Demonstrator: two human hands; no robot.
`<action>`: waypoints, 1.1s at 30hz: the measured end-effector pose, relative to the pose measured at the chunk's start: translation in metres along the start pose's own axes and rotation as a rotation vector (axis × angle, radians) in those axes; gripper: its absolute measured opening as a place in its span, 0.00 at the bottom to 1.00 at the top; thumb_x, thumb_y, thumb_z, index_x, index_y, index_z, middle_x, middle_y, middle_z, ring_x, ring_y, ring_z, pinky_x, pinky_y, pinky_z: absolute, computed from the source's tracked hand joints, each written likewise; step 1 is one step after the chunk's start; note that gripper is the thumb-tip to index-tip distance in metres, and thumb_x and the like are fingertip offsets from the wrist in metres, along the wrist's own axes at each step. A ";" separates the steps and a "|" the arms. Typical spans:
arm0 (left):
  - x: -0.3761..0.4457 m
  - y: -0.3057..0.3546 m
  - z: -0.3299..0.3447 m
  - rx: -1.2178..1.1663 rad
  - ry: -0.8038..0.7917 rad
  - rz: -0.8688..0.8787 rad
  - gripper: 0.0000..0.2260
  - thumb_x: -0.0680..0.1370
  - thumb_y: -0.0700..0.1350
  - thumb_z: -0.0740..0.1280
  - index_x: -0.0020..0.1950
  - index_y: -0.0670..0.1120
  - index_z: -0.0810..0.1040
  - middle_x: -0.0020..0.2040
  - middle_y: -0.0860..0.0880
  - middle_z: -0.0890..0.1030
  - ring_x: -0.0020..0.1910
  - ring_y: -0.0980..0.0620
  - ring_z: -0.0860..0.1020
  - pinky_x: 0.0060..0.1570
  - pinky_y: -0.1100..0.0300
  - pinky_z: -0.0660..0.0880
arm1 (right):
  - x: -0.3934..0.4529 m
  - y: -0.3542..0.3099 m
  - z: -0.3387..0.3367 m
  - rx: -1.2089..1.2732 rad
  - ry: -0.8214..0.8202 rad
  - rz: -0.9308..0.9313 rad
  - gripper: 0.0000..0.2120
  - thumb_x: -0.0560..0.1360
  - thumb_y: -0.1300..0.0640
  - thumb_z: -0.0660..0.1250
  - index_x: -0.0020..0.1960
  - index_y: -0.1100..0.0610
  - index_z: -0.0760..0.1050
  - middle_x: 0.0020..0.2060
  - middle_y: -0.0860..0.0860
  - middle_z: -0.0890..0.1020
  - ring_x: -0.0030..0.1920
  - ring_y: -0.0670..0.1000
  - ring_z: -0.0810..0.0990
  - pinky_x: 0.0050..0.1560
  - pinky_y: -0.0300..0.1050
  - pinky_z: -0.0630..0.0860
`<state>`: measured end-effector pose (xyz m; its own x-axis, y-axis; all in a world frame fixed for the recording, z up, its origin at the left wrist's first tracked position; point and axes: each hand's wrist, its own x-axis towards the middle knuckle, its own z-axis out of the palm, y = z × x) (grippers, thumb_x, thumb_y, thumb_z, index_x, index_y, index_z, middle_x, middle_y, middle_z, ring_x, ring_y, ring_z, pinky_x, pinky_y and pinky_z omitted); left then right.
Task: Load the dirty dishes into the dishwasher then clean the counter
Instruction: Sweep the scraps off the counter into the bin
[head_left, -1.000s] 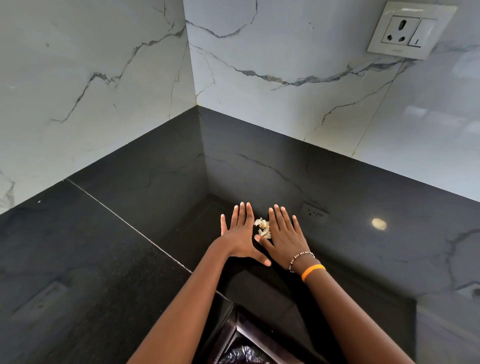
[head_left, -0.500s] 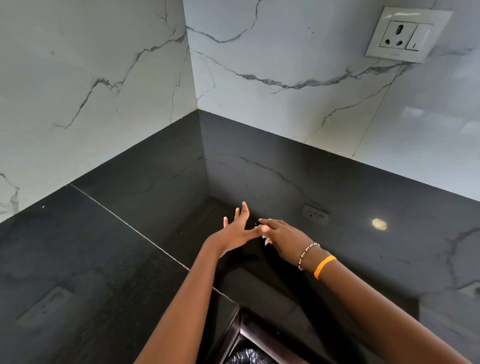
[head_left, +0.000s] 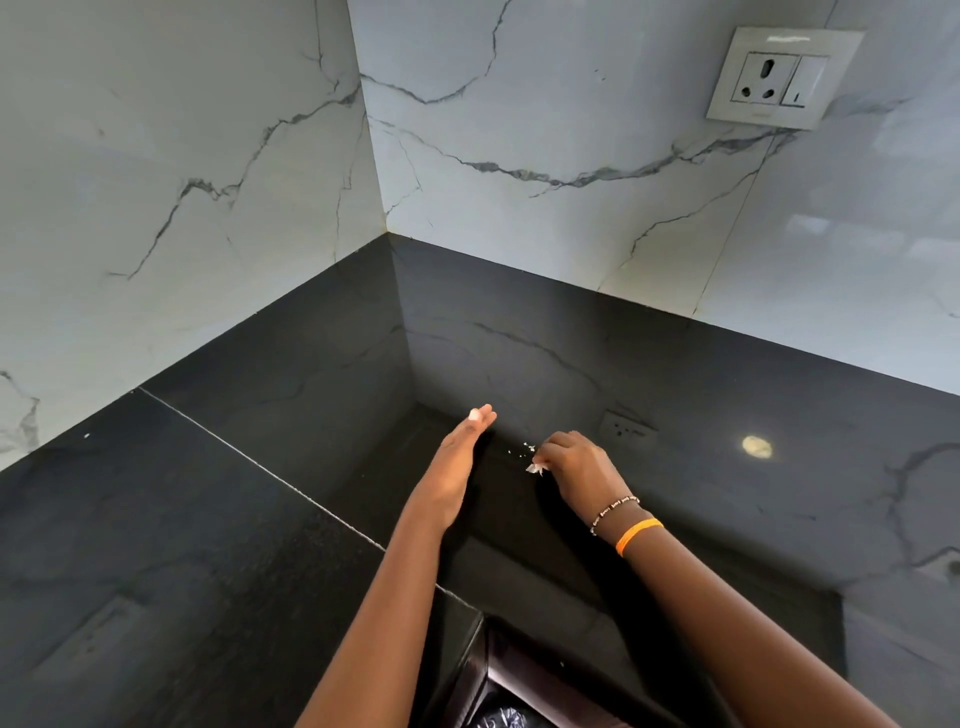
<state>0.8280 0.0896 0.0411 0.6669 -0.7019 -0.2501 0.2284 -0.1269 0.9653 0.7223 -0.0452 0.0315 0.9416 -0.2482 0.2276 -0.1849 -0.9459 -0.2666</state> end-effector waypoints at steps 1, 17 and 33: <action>-0.001 0.003 0.006 -0.035 0.075 0.007 0.19 0.83 0.50 0.50 0.68 0.45 0.71 0.67 0.51 0.73 0.68 0.59 0.64 0.66 0.64 0.55 | 0.002 -0.003 -0.002 0.079 0.012 0.107 0.06 0.71 0.67 0.67 0.45 0.60 0.81 0.44 0.54 0.82 0.46 0.56 0.79 0.45 0.43 0.74; -0.010 0.012 0.052 -1.069 0.196 -0.232 0.24 0.84 0.50 0.47 0.53 0.36 0.77 0.44 0.39 0.83 0.48 0.45 0.80 0.54 0.54 0.74 | 0.018 -0.044 -0.060 0.601 -0.015 0.496 0.02 0.68 0.63 0.72 0.40 0.58 0.82 0.33 0.48 0.80 0.39 0.46 0.79 0.38 0.30 0.72; -0.015 0.024 0.057 -1.066 0.202 -0.281 0.22 0.82 0.54 0.52 0.55 0.39 0.77 0.48 0.40 0.83 0.50 0.44 0.81 0.44 0.53 0.80 | 0.015 -0.080 -0.074 0.199 0.048 0.274 0.06 0.73 0.61 0.66 0.42 0.53 0.80 0.41 0.47 0.81 0.44 0.47 0.78 0.43 0.40 0.77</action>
<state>0.7830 0.0573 0.0726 0.5768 -0.6040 -0.5500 0.8151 0.4702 0.3384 0.7304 0.0115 0.1259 0.8492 -0.5017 0.1647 -0.3663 -0.7843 -0.5006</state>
